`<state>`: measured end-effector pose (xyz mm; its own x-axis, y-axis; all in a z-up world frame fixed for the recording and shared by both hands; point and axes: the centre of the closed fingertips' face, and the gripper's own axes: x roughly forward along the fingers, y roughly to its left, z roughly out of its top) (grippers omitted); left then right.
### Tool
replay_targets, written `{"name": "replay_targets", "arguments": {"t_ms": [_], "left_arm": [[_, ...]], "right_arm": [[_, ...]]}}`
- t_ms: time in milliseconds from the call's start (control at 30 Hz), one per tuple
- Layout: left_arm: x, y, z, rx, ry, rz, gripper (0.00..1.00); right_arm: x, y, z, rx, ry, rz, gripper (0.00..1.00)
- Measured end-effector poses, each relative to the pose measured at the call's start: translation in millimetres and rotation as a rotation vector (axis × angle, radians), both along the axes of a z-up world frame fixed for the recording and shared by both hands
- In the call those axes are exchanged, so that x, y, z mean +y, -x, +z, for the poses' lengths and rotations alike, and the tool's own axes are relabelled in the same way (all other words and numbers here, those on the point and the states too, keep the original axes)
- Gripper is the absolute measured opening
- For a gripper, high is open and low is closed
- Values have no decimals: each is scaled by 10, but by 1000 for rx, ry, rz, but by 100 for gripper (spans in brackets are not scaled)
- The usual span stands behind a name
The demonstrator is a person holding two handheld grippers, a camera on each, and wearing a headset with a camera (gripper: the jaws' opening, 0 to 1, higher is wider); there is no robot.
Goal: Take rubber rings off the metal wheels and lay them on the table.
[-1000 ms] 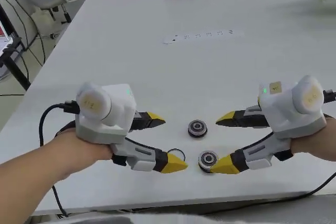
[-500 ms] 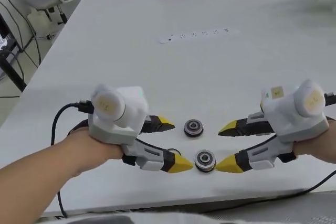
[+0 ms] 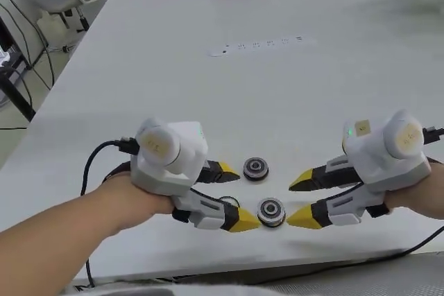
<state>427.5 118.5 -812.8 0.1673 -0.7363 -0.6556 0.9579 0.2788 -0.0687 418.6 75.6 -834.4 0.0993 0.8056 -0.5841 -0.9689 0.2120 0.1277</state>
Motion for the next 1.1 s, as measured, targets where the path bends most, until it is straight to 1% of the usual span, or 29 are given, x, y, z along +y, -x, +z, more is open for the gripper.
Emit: {"name": "replay_targets", "arguments": {"t_ms": [233,567,800,1100], "left_arm": [[-47,-12,-20,10,-1,-9,43],[-135,-20,-70,25,2,-19,37],[-187,-5,-117,41,4,-23,31],[-231,14,-171,43,-4,-33,24]], "right_arm": [[-20,-45,-42,12,10,1,29],[17,-54,-85,32,16,16,25],[51,-28,-125,34,27,35,22],[65,-18,-164,29,37,44,18]]}}
